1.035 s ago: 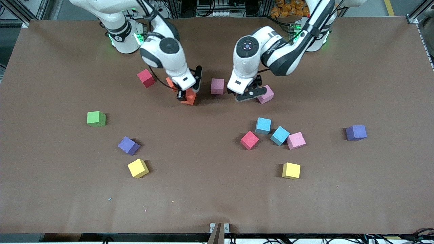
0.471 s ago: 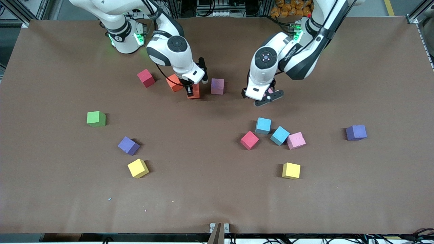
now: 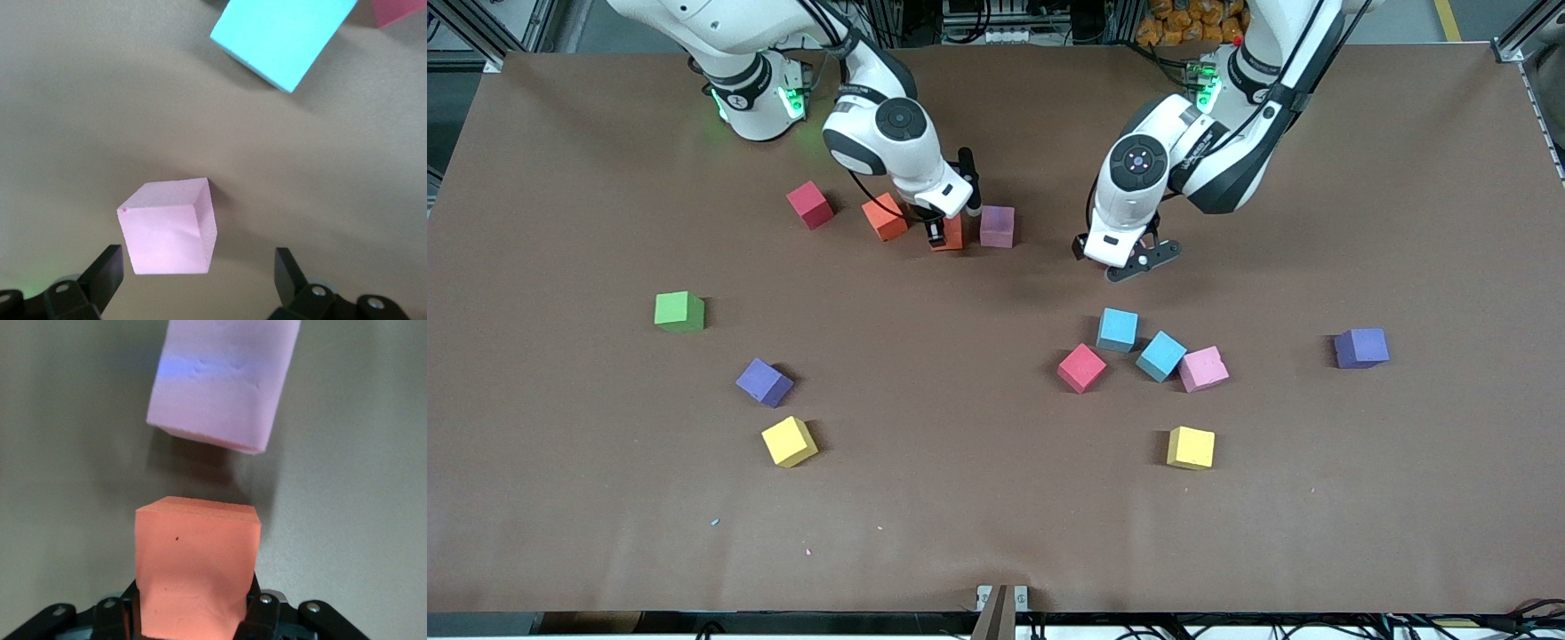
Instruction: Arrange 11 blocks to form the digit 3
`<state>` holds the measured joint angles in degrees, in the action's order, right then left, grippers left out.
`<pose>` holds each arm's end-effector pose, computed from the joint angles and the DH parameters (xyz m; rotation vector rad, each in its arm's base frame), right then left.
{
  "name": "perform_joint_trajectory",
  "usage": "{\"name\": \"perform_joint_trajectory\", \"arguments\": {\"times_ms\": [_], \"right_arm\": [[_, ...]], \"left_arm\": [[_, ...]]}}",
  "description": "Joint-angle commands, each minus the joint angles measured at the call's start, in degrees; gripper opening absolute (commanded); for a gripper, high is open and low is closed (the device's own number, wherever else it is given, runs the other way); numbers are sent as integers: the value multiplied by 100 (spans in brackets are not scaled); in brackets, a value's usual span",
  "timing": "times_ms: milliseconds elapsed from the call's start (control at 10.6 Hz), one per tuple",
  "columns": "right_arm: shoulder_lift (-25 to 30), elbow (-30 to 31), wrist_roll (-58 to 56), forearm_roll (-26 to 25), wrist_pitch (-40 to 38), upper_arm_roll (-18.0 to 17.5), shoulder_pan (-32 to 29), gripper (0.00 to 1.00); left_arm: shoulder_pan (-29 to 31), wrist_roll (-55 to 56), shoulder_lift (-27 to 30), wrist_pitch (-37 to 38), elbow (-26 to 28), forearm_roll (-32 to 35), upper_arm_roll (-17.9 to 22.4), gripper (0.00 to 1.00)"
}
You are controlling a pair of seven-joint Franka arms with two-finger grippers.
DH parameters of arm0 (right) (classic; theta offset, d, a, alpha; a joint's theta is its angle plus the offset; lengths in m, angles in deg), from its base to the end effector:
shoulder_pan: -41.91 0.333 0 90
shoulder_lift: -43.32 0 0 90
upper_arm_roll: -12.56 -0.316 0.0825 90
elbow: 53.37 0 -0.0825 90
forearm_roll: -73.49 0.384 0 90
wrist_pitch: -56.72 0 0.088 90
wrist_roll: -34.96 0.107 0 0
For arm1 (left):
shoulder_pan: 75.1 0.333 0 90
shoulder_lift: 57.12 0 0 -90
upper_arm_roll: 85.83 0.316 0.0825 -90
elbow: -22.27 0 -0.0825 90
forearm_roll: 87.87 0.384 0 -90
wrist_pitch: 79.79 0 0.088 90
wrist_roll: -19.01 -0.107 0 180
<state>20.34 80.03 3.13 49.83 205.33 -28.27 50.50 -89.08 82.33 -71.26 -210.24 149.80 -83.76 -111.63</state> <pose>0.3197 0.4047 0.2067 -1.9986 -2.3616 0.0069 0.4056 -0.3374 0.2599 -2.9867 -0.5472 0.2274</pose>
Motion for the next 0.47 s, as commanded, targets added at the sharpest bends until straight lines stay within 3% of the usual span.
{"name": "perform_joint_trajectory", "arguments": {"times_ms": [0,376], "right_arm": [[-67,-51,290,-17,54,-57,-6,0],[-146,-147,669,-16,46,-57,-6,0]], "left_arm": [[202,-354,166,-356,429,-148,-56,100],[308,-619,8,-902,783,-139,-56,100]]}}
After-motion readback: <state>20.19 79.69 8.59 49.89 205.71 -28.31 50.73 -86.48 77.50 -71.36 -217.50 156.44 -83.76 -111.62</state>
